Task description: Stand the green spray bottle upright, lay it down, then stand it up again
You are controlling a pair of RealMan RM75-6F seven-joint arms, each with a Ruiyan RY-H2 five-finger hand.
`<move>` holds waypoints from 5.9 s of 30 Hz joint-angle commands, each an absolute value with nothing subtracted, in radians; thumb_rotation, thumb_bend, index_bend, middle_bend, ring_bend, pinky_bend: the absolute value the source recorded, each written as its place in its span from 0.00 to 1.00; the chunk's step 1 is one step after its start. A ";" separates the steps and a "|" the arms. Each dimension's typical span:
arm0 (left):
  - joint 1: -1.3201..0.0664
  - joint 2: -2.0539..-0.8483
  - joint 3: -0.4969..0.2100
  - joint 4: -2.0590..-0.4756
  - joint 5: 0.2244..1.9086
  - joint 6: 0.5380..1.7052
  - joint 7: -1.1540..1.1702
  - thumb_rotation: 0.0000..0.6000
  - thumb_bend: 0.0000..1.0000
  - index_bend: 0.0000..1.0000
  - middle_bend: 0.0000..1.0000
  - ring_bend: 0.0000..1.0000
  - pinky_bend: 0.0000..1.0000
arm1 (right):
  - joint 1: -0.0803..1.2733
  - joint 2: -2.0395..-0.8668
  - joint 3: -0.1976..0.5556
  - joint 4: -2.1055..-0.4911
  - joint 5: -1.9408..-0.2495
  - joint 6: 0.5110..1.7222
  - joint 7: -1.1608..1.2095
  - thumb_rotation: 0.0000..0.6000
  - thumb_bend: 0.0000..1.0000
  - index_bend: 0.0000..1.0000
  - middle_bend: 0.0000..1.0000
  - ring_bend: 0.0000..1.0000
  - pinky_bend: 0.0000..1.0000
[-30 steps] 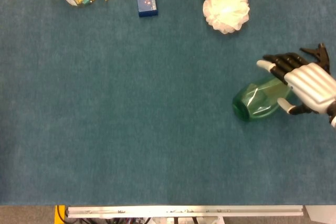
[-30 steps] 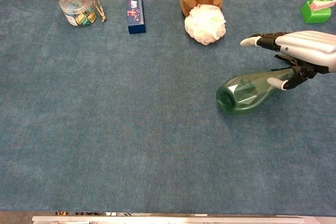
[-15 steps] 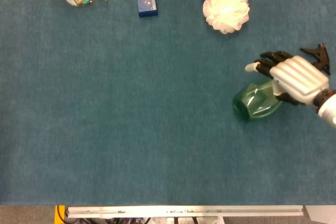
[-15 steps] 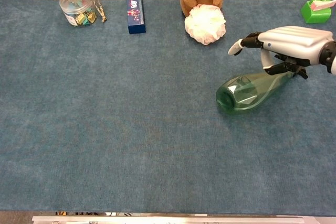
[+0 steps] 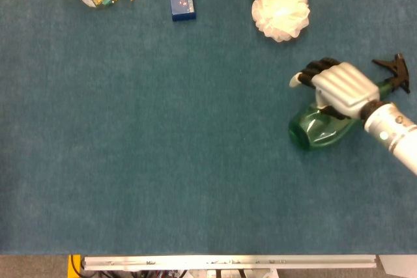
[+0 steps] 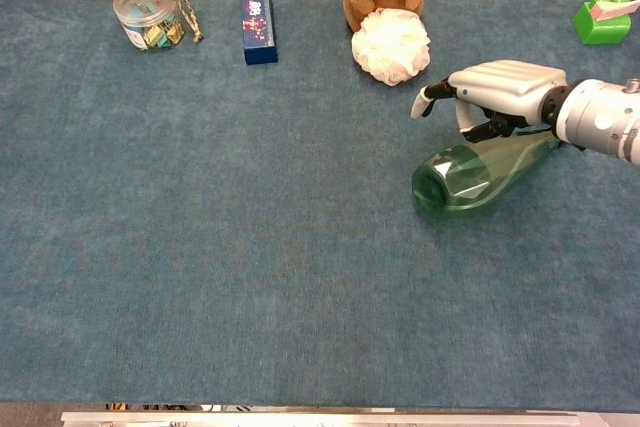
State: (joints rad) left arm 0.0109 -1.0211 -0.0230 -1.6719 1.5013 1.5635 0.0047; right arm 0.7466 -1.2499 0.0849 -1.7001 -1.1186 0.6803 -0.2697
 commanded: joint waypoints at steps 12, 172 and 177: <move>0.014 -1.016 -0.025 -1.676 1.508 1.574 0.000 1.00 0.13 0.34 0.35 0.39 0.70 | 0.770 -1.218 0.040 -1.770 -1.164 0.637 -0.226 1.00 1.00 0.29 0.37 0.24 0.15; 0.016 -1.019 -0.028 -1.678 1.493 1.568 0.014 1.00 0.13 0.34 0.35 0.39 0.70 | 0.568 -1.399 0.002 -1.365 -1.125 0.948 -0.722 1.00 0.00 0.00 0.00 0.00 0.02; 0.017 -1.018 -0.029 -1.679 1.493 1.569 0.012 1.00 0.13 0.34 0.35 0.39 0.70 | 0.571 -1.426 0.006 -1.336 -1.146 0.957 -0.699 1.00 0.00 0.00 0.00 0.00 0.02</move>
